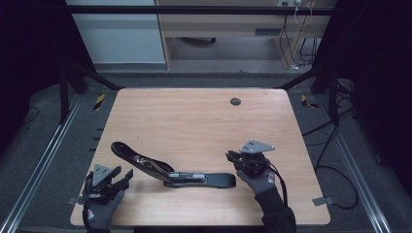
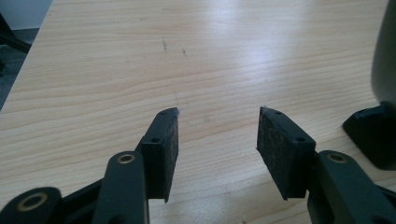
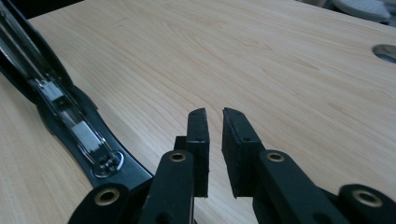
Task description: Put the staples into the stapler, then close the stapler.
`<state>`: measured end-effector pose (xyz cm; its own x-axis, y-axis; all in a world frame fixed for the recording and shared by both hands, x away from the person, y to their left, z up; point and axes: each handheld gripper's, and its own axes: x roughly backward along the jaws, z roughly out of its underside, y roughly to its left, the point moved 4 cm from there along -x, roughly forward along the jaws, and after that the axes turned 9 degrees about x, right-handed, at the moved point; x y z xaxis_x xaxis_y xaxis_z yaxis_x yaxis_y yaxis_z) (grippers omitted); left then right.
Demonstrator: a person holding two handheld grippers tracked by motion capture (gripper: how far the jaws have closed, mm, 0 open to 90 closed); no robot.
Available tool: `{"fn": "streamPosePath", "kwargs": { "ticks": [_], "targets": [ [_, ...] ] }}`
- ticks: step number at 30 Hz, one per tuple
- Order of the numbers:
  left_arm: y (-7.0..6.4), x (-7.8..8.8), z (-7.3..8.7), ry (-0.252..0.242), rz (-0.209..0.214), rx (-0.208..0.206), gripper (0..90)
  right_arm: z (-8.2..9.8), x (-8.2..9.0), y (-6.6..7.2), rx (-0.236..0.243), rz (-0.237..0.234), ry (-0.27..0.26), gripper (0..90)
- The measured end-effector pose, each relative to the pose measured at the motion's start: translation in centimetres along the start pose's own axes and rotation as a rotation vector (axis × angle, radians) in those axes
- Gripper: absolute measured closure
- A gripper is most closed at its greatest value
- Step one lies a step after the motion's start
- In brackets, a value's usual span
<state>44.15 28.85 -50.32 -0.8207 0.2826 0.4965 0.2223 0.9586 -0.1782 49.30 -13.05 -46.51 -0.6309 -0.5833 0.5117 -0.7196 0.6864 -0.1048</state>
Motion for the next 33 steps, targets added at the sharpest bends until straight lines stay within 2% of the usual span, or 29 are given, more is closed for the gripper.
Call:
{"fn": "streamPosePath", "kwargs": {
  "ticks": [4,8,16,25,33],
  "targets": [
    [-0.1,0.2,-0.2,-0.015,0.012,0.010,47.2,1.5,0.6,0.0,-0.050,0.028,-0.009,82.7],
    [-0.2,0.4,-0.4,-0.028,0.027,0.010,46.5,2.8,1.0,0.2,-0.072,0.063,-0.016,84.8],
    [-0.1,1.0,-0.9,-0.050,0.057,0.030,45.6,5.1,0.8,1.1,-0.113,0.076,-0.013,90.0],
    [0.1,2.9,-2.3,-0.125,0.085,0.068,45.0,5.3,1.0,1.6,-0.116,0.075,-0.014,90.0],
    [0.6,4.2,-3.3,-0.171,0.099,0.100,43.9,5.8,1.1,1.8,-0.113,0.084,-0.009,90.0]
  ]
}}
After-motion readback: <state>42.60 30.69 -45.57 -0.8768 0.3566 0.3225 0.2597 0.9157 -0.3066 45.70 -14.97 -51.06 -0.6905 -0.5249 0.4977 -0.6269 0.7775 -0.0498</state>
